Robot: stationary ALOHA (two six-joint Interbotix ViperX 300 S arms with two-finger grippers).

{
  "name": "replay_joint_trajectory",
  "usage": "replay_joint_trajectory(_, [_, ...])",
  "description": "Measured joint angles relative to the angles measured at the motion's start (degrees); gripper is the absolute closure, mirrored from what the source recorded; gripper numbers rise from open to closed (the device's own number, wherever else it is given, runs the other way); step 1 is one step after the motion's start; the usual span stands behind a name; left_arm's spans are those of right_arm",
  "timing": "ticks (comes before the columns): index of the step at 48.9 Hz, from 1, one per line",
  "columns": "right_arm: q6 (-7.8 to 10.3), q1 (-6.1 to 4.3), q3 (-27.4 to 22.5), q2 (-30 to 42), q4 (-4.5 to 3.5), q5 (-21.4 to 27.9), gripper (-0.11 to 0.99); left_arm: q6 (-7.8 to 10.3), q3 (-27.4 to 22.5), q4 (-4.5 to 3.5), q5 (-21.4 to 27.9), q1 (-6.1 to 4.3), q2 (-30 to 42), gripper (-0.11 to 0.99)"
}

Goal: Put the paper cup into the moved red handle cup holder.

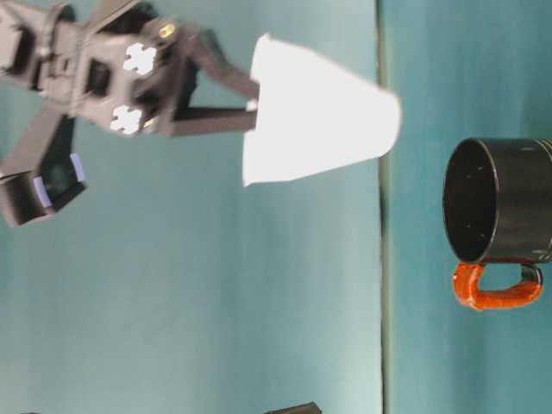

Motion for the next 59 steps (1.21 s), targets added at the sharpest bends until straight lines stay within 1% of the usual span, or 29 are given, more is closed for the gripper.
replay_joint_trajectory(7, [-0.09, 0.09, -0.6, 0.5, -0.09, -1.1, 0.97, 0.09, 0.0, 0.00, 0.0, 0.00, 0.1, -0.02])
replay_joint_trajectory(16, [0.00, 0.18, -0.8, 0.7, -0.18, -4.3, 0.97, 0.09, 0.0, 0.00, 0.0, 0.00, 0.0, -0.02])
replay_joint_trajectory(24, [0.00, 0.26, -0.9, 1.7, -0.09, -5.4, 0.97, 0.09, 0.0, 0.00, 0.0, 0.00, 0.1, -0.02])
replay_joint_trajectory(37, [0.00, 0.44, -1.8, 6.0, -0.18, -8.3, 0.97, 0.09, 0.0, 0.00, 0.0, 0.00, 0.0, -0.02])
replay_joint_trajectory(49, [0.00, 1.23, -1.9, 10.4, -0.18, -9.1, 0.97, 0.09, 0.0, 0.00, 0.0, 0.00, 0.0, -0.02])
replay_joint_trajectory(53, [0.00, 1.49, -1.9, 11.8, -0.26, -9.1, 0.97, 0.09, 0.0, 0.00, 0.0, 0.00, 0.1, -0.02])
replay_joint_trajectory(59, [-0.09, 1.49, -1.9, 13.3, -1.23, -9.1, 0.97, 0.09, 0.0, 0.00, 0.0, 0.00, 0.0, -0.02])
